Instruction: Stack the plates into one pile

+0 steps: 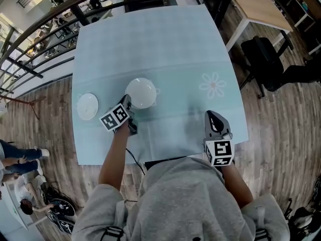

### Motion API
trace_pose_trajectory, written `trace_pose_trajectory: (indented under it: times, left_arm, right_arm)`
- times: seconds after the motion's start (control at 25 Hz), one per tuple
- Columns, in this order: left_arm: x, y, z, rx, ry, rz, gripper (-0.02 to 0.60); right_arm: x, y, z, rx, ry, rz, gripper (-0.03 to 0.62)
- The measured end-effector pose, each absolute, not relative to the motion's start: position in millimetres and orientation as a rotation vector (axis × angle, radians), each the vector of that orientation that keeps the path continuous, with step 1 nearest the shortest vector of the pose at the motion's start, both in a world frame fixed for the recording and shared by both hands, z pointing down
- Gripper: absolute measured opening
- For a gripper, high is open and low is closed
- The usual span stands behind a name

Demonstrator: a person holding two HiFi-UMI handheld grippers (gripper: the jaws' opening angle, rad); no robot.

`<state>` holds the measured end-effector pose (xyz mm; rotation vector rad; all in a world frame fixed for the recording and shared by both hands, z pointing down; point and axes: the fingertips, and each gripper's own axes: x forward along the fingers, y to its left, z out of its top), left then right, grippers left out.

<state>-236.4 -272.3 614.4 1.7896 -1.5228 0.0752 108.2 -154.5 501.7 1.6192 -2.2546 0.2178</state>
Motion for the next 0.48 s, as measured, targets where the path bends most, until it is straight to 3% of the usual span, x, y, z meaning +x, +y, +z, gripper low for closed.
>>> trace_pose_trajectory:
  times: [0.48]
  left_arm:
    - [-257.4, -276.3, 646.4, 1.752, -1.632, 0.317, 0.031]
  right_arm:
    - [115.6, -156.6, 497.7, 1.609, -2.243, 0.2, 0.026]
